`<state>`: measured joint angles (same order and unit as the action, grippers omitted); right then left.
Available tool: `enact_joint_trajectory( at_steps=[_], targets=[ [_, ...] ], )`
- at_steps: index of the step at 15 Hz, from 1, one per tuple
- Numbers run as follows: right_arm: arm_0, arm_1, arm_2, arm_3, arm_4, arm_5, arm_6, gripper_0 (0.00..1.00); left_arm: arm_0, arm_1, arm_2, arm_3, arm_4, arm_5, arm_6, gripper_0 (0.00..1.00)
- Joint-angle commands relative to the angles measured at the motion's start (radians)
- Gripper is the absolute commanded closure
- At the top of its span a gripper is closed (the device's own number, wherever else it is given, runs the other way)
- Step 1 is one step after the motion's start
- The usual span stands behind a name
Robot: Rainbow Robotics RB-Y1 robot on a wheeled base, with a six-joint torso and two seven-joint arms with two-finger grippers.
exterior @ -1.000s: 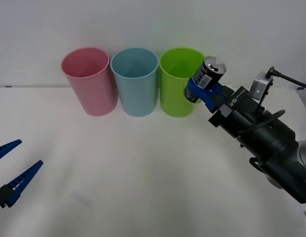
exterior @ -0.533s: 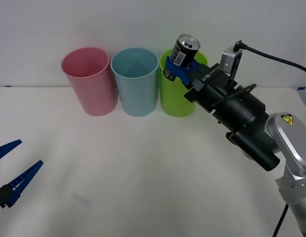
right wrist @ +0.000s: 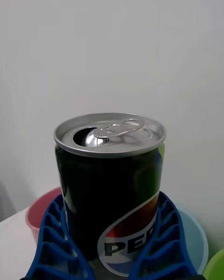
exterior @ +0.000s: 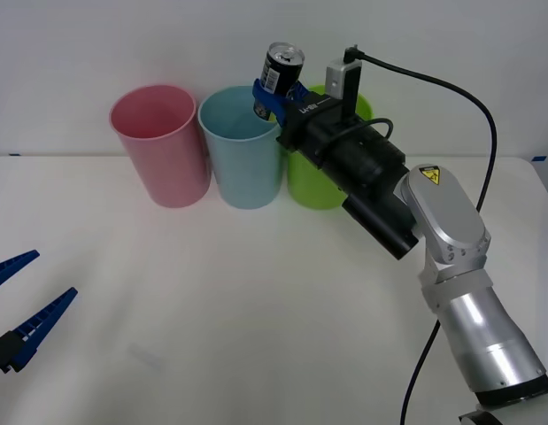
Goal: Grasp the object on the table and drop it into the matching bin: aluminum can to the light blue bin, PET bottle to the pink bin.
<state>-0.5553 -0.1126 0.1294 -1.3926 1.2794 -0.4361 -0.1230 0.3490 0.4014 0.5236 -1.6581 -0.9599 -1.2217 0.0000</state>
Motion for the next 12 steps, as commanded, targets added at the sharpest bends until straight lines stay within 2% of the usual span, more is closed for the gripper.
enact_joint_trajectory(
  at_steps=[1, 6, 10, 12],
  targets=[
    [-0.089, 0.063, -0.024, 0.113, 0.04, 0.025, 0.005, 1.0, 0.0, 0.0, 0.0, 0.0, 0.0, 0.0, 0.0, 0.0],
    [-0.195, 0.125, -0.01, 0.242, 0.061, 0.166, 0.016, 1.0, 0.0, 0.0, 0.0, 0.0, 0.0, 0.0, 0.0, 0.0],
    [-0.235, 0.13, 0.01, 0.288, 0.084, 0.284, 0.022, 1.0, 0.0, 0.0, 0.0, 0.0, 0.0, 0.0, 0.0, 0.0],
    [-0.247, 0.13, 0.013, 0.307, 0.086, 0.306, 0.023, 1.0, 0.0, 0.0, 0.0, 0.0, 0.0, 0.0, 0.0, 0.0]
  ],
)
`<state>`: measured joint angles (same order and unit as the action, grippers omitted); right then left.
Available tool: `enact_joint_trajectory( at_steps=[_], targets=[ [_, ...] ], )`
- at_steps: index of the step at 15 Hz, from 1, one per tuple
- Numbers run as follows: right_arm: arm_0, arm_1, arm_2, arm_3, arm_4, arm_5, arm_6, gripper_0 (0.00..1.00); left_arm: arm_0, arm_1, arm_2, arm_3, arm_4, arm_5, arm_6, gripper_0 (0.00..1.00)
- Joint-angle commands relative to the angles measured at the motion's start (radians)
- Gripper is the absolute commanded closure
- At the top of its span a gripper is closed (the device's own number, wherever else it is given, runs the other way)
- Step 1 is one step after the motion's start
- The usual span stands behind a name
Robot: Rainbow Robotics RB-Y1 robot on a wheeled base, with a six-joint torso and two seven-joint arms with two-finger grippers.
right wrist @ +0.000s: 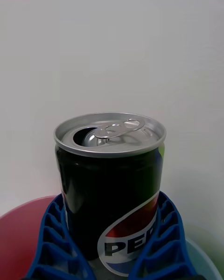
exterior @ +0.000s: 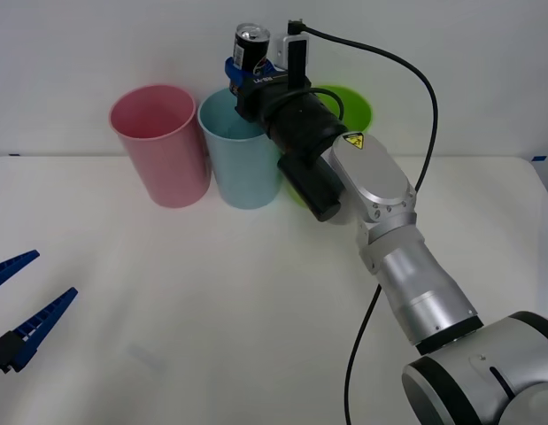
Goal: Grasp the object on the table and drop it into the matching bin: aluminum can to the light blue bin, PET bottle to the pink bin.
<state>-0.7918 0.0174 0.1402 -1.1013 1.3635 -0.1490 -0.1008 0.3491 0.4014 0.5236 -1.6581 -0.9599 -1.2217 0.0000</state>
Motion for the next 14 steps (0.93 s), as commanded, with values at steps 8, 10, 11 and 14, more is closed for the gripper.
enact_joint_trajectory(
  at_steps=[8, 10, 11, 14],
  targets=[
    [-0.009, 0.0, 0.015, 0.015, 0.008, 0.026, 0.006, 0.49, 0.0, 0.0, 0.0, 0.0, 0.0, 0.0, 0.0, 0.0],
    [-0.009, 0.0, 0.015, 0.017, 0.009, 0.026, 0.007, 0.0, 0.0, 0.0, 0.0, 0.0, 0.0, 0.0, 0.0, 0.0],
    [-0.009, 0.0, 0.015, 0.017, 0.009, 0.026, 0.007, 0.0, 0.0, 0.0, 0.0, 0.0, 0.0, 0.0, 0.0, 0.0],
    [0.003, 0.0, 0.01, 0.008, 0.019, 0.031, 0.01, 0.0, 0.0, 0.0, 0.0, 0.0, 0.0, 0.0, 0.0, 0.0]
  ],
)
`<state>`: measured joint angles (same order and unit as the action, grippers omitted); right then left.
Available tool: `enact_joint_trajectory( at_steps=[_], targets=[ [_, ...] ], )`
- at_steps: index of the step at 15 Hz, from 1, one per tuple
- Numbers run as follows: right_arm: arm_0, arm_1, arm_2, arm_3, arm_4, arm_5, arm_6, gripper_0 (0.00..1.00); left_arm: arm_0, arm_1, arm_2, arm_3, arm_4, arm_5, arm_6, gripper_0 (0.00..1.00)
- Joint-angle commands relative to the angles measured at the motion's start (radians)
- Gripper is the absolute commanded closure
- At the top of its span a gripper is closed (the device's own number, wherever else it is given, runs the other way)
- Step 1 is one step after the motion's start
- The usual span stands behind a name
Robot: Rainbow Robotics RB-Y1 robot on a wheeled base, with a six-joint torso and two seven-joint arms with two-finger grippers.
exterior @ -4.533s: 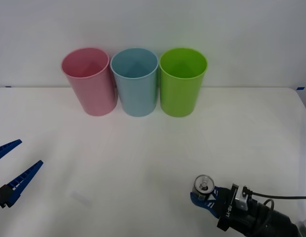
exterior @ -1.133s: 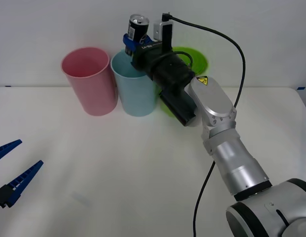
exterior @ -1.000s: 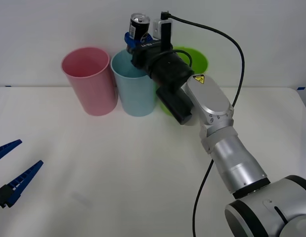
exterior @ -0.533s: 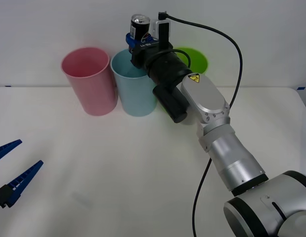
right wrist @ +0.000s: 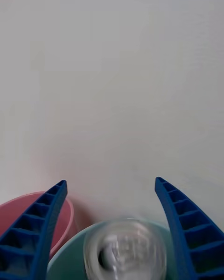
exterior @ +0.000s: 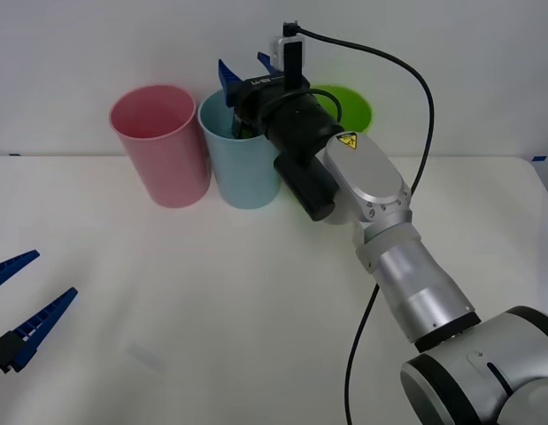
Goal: Grasp the object on the table and drop it into the matching bin: aluminum can to the light blue bin, PET bottle to the pink bin.
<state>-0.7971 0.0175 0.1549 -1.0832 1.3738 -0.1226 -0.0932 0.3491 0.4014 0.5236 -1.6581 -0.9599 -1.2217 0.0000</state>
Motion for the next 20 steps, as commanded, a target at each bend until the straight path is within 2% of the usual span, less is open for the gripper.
enact_joint_trajectory(
  at_steps=[1, 9, 12, 16, 20],
  targets=[
    [0.012, 0.0, -0.005, -0.015, 0.01, -0.003, 0.004, 0.0, 0.0, 0.0, 0.0, 0.0, 0.0, 0.0, 0.0, 0.0],
    [0.044, -0.01, 0.014, -0.073, -0.004, -0.057, -0.003, 0.0, 0.0, 0.0, 0.0, 0.0, 0.0, 0.0, 0.0, 0.0],
    [0.118, -0.094, 0.084, -0.182, -0.068, -0.068, -0.013, 0.0, 0.0, 0.0, 0.0, 0.0, 0.0, 0.0, 0.0, 0.0],
    [0.237, -0.241, 0.17, -0.35, -0.17, -0.069, -0.02, 0.0, 0.0, 0.0, 0.0, 0.0, 0.0, 0.0, 0.0, 0.0],
    [0.348, -0.347, 0.179, -0.485, -0.211, -0.098, -0.022, 0.0, 0.0, 0.0, 0.0, 0.0, 0.0, 0.0, 0.0, 0.0]
  ],
)
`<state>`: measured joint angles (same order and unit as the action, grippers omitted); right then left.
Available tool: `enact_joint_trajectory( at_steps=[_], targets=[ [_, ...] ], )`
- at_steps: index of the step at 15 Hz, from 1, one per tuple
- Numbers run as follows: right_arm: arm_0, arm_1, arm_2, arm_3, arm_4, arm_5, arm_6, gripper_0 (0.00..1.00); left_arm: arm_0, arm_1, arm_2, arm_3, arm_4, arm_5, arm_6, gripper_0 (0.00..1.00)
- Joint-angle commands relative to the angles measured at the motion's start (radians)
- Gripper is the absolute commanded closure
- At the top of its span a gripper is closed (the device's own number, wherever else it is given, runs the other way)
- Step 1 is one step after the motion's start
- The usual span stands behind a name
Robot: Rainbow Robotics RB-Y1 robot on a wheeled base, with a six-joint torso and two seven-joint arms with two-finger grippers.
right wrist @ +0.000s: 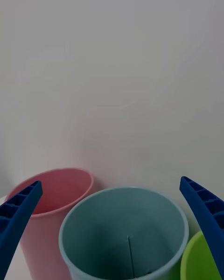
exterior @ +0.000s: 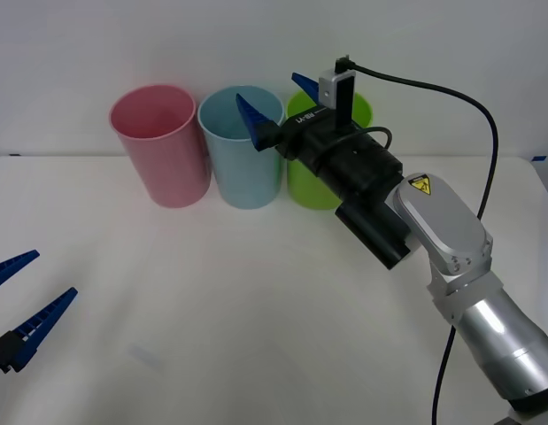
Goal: Grasp the object on the table and drop it into the matching bin: aluminum can to the light blue bin, PET bottle to the pink bin.
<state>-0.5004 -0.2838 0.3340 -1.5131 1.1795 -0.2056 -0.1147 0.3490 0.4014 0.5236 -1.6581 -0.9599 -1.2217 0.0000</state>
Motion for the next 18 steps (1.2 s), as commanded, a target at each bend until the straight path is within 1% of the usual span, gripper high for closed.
enact_joint_trajectory(
  at_steps=[1, 5, 7, 8, 11, 18],
  targets=[
    [0.08, -0.069, 0.0, -0.082, -0.026, -0.023, 0.003, 0.0, 0.0, 0.0, 0.0, 0.0, 0.0, 0.0, 0.0, 0.0],
    [0.24, -0.189, -0.015, -0.225, -0.077, -0.067, 0.02, 0.0, 0.0, 0.0, 0.0, 0.0, 0.0, 0.0, 0.0, 0.0],
    [0.309, -0.225, -0.049, -0.265, -0.093, -0.135, 0.03, 0.0, 0.0, 0.0, 0.0, 0.0, 0.0, 0.0, 0.0, 0.0],
    [0.353, -0.235, -0.089, -0.277, -0.093, -0.198, 0.04, 0.0, 0.0, 0.0, 0.0, 0.0, 0.0, 0.0, 0.0, 0.0],
    [0.445, -0.236, -0.182, -0.294, -0.093, -0.336, 0.063, 0.0, 0.0, 0.0, 0.0, 0.0, 0.0, 0.0, 0.0, 0.0],
    [0.594, -0.233, -0.359, -0.295, -0.1, -0.563, 0.116, 0.0, 0.0, 0.0, 0.0, 0.0, 0.0, 0.0, 0.0, 0.0]
  ],
)
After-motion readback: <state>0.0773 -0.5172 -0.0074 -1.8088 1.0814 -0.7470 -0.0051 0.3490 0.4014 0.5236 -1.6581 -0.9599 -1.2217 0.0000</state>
